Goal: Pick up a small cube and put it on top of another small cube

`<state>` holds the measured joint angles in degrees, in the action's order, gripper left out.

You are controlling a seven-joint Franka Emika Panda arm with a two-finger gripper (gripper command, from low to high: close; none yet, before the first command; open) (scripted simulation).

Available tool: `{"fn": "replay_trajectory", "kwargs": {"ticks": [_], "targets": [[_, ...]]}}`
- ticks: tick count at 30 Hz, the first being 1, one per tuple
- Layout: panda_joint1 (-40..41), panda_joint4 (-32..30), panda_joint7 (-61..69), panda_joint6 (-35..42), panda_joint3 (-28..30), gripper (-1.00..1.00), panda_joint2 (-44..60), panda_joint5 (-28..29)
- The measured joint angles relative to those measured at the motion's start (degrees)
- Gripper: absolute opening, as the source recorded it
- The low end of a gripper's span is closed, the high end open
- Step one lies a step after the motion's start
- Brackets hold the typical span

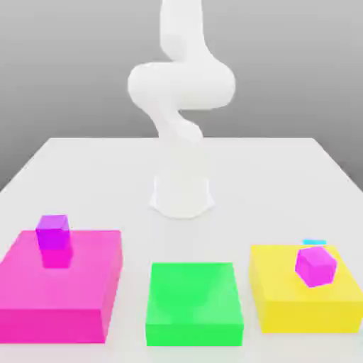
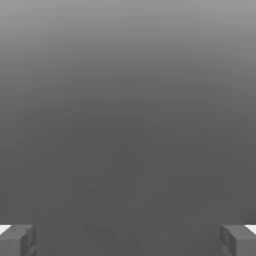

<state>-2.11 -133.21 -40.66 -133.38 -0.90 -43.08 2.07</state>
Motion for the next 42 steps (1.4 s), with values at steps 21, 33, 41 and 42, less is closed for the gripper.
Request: {"fn": "replay_trajectory", "kwargs": {"ticks": [21, 33, 41, 42], "targets": [[-18.03, -11.76, 46.99, -12.83, -2.75, 0.00, 23.90, 12.68], [-28.22, -18.67, 79.07, -20.93, -3.69, 0.00, 36.59, 12.31], [-35.38, -23.51, 104.96, -26.76, -6.66, 0.00, 44.02, 5.73], [-36.43, -24.11, 108.55, -27.48, -7.01, 0.00, 44.87, 4.38]]}}
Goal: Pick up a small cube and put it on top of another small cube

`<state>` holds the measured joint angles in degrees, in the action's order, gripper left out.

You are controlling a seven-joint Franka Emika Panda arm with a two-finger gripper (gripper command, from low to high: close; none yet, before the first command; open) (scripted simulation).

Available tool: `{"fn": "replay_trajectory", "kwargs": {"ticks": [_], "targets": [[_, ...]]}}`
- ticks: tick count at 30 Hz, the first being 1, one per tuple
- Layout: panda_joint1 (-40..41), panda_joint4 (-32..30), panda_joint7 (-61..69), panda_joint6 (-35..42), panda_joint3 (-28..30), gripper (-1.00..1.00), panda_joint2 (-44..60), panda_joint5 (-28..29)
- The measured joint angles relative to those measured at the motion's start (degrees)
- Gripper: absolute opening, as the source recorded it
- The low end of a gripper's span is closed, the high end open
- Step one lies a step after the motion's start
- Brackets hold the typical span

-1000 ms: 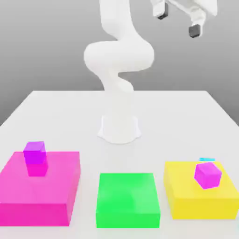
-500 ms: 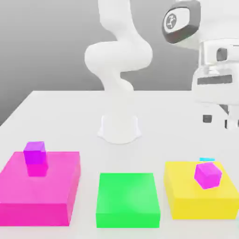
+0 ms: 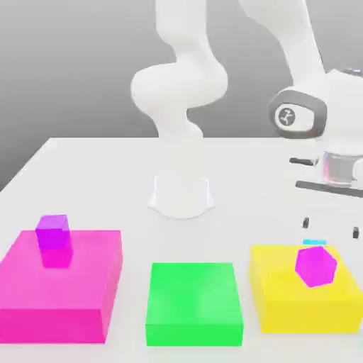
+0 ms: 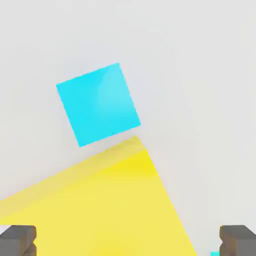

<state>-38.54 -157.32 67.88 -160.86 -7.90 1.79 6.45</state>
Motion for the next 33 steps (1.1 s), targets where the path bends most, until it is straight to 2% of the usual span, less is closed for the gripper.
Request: {"fn": "replay_trajectory", "kwargs": {"ticks": [2, 4, 9, 13, 14, 21, 33], "targets": [[-0.71, -0.99, 6.66, -1.46, -1.68, 0.00, 1.70, -2.77], [-0.63, -0.91, 8.38, -3.21, -2.00, 0.00, 3.75, -3.17], [-1.78, 0.26, 6.64, -8.03, -0.23, 0.00, 9.69, -0.33], [-4.67, 1.09, 4.77, -12.09, 3.32, 0.00, 14.84, 2.30], [-5.46, 1.24, 4.48, -12.93, 4.22, -1.00, 15.92, 2.73], [-5.63, 1.27, 4.52, -12.95, 4.39, -1.00, 16.07, 2.69], [-2.35, -1.35, 10.64, -1.05, -1.59, -1.00, 2.90, -5.54]]}}
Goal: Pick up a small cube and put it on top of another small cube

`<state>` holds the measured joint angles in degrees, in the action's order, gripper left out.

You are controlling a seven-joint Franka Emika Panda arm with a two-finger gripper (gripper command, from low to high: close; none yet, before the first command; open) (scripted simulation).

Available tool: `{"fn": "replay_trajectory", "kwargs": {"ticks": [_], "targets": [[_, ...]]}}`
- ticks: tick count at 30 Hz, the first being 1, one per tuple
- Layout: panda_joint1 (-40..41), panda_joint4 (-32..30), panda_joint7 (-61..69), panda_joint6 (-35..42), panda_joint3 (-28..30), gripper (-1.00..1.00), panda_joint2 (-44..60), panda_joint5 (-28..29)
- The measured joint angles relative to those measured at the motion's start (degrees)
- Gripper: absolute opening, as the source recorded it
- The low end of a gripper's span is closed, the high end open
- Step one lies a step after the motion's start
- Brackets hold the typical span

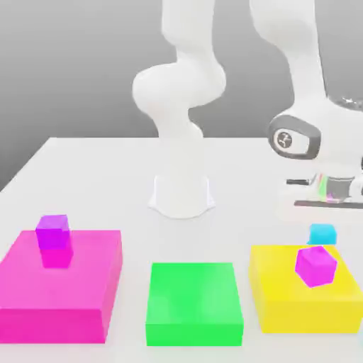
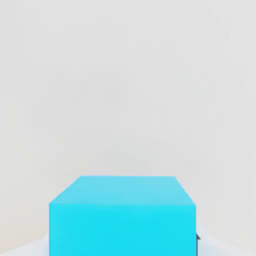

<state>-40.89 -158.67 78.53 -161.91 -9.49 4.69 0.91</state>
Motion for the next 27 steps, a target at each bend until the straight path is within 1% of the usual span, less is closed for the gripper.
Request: {"fn": "replay_trajectory", "kwargs": {"ticks": [1, 3, 9, 15, 16, 19, 27], "targets": [[-0.53, -0.07, 1.40, 2.13, -1.09, -1.00, -0.03, -2.00], [0.67, 0.14, 4.26, 6.73, -0.75, -1.00, -0.41, -3.50], [9.87, 1.42, 14.77, 20.70, 3.57, -1.00, -2.98, -4.75], [18.19, 2.71, 27.60, 34.52, 7.69, -1.00, -6.24, -8.70], [19.62, 2.82, 29.11, 35.63, 8.47, -1.00, -6.89, -8.57], [24.01, 2.84, 31.03, 35.00, 10.94, -1.00, -9.00, -5.25], [33.94, 2.60, 34.40, 29.50, 19.09, -1.00, -15.17, 5.60]]}}
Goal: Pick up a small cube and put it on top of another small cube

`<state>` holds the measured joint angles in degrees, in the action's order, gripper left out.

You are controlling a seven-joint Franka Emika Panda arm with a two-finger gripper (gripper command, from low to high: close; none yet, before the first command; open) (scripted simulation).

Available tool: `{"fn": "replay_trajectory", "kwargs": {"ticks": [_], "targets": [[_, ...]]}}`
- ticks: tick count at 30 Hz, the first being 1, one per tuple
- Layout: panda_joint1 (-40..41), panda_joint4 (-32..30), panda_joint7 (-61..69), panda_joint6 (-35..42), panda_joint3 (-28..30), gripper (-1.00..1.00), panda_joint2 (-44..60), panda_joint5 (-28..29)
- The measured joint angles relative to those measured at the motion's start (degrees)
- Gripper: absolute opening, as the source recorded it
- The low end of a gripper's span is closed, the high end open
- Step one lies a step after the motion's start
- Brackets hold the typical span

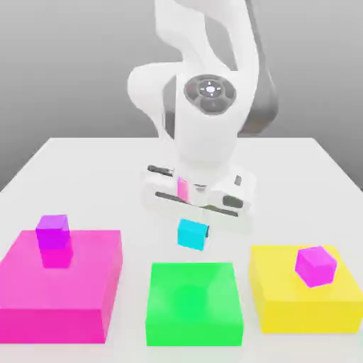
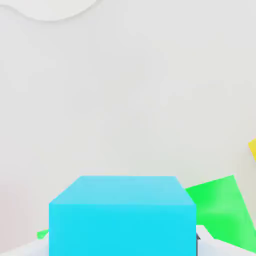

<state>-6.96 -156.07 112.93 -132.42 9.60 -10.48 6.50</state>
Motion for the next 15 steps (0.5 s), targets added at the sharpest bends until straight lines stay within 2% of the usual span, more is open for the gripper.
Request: {"fn": "replay_trajectory", "kwargs": {"ticks": [9, 15], "targets": [[11.53, -0.32, 5.70, -6.55, 9.77, -1.00, -6.82, 9.69], [18.12, 0.00, 16.35, -3.09, 19.34, -1.00, -11.82, 10.69]]}}
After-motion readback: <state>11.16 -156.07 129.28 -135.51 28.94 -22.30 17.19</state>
